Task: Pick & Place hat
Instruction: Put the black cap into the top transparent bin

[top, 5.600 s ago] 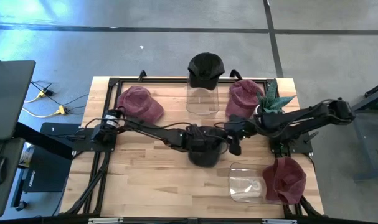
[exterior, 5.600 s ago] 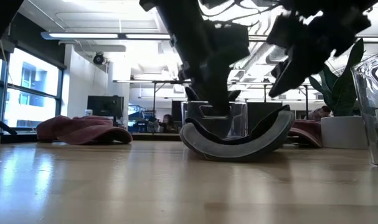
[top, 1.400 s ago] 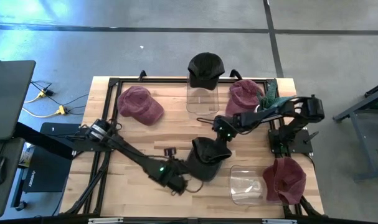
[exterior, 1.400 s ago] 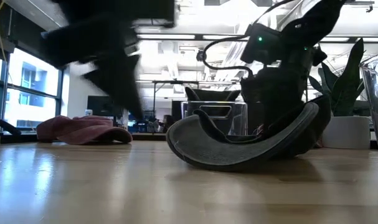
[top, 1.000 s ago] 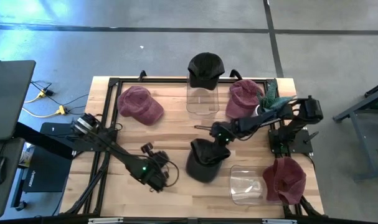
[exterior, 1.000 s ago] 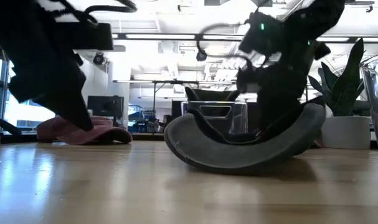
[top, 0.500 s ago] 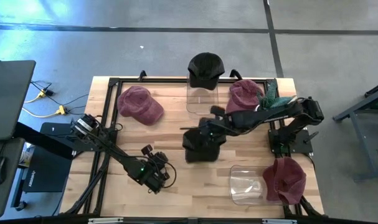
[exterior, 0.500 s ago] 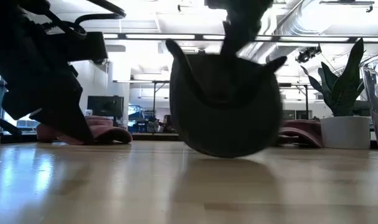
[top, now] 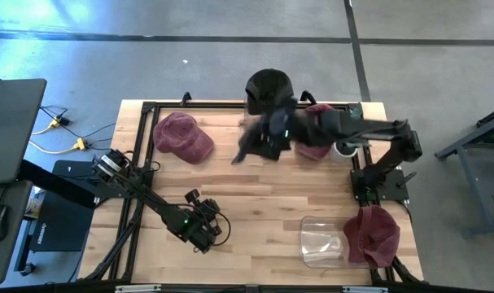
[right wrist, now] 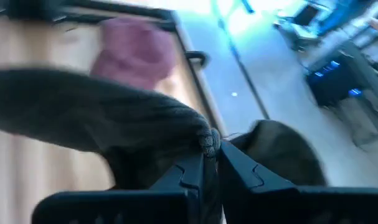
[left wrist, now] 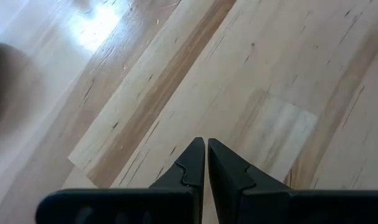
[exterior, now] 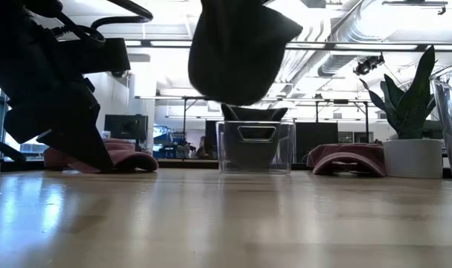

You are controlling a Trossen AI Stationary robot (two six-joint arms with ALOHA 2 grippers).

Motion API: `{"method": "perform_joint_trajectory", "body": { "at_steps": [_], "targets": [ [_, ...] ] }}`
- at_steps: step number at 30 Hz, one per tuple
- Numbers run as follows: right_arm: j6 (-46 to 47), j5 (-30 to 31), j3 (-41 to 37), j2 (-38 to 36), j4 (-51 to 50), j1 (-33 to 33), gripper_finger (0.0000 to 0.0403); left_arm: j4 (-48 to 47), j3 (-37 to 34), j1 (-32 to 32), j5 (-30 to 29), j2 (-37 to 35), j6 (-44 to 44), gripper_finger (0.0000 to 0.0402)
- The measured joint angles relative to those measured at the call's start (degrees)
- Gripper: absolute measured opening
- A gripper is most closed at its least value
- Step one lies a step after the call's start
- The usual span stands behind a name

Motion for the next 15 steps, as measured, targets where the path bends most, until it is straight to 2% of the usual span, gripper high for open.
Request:
{"method": "perform_joint_trajectory", "body": {
  "at_steps": [6,15],
  "targets": [
    [-1.44,-2.9,2.07,-0.04,-0.33,-10.4,0.0022,0.02,0.0,0.0,0.04,0.01,-0.02,0.0014],
    [0.27,-14.2,1.99,3.8,-3.58,-20.57,0.0025,0.15,0.0,0.0,0.04,0.01,0.79,0.0014]
  ]
}}
